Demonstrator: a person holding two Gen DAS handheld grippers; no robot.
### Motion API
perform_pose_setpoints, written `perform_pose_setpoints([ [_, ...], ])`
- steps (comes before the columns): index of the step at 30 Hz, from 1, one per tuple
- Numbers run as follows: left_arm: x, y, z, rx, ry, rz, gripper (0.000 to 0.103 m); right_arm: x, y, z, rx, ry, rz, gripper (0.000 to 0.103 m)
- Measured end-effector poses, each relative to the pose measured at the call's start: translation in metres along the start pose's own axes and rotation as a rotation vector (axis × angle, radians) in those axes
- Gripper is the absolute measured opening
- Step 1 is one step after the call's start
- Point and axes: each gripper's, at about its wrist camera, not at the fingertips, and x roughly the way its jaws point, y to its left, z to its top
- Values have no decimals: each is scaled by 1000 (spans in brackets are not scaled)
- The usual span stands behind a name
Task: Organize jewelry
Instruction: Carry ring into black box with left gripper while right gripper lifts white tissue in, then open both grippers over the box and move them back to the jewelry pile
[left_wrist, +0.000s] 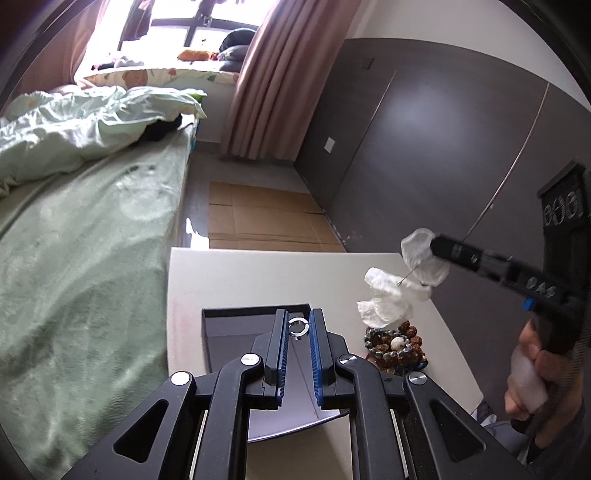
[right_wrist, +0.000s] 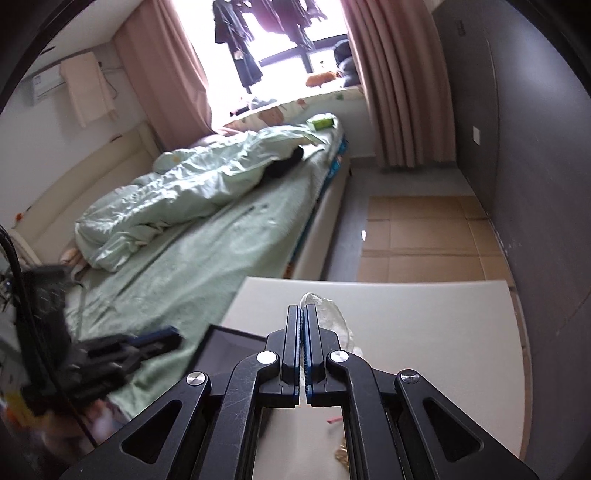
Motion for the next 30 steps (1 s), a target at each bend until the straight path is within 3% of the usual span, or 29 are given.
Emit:
perform_pose_setpoints([
  [4,8,2,2,-9,45,23,15,4,17,5,-4,-14,45,3],
  [5,9,5,2,-21,48,21,24,5,21,5,-9,-13,53,3],
  [6,8,8,1,-33,48,18,44,8,26,5,-13,-13,59,3],
  [8,2,18,-1,-76,27,18,73,13,34,5,-15,-9,76,3],
  [14,-24,35,0,-121,-53,76,74,26,50,1,-27,6,133,3],
  [20,-29,50,-3,-175,-51,97,74,44,63,-6,-20,46,193,3],
  [21,-29,50,-3,-171,-50,105,74,46,64,-8,-19,63,190,12],
  [22,-28,49,-4,-168,-50,108,74,49,64,-9,-12,88,186,38],
  [24,-28,46,-5,-160,-50,104,74,53,58,-12,22,116,181,72],
  [30,-25,30,-5,-127,-46,70,74,27,29,-24,79,84,111,74],
])
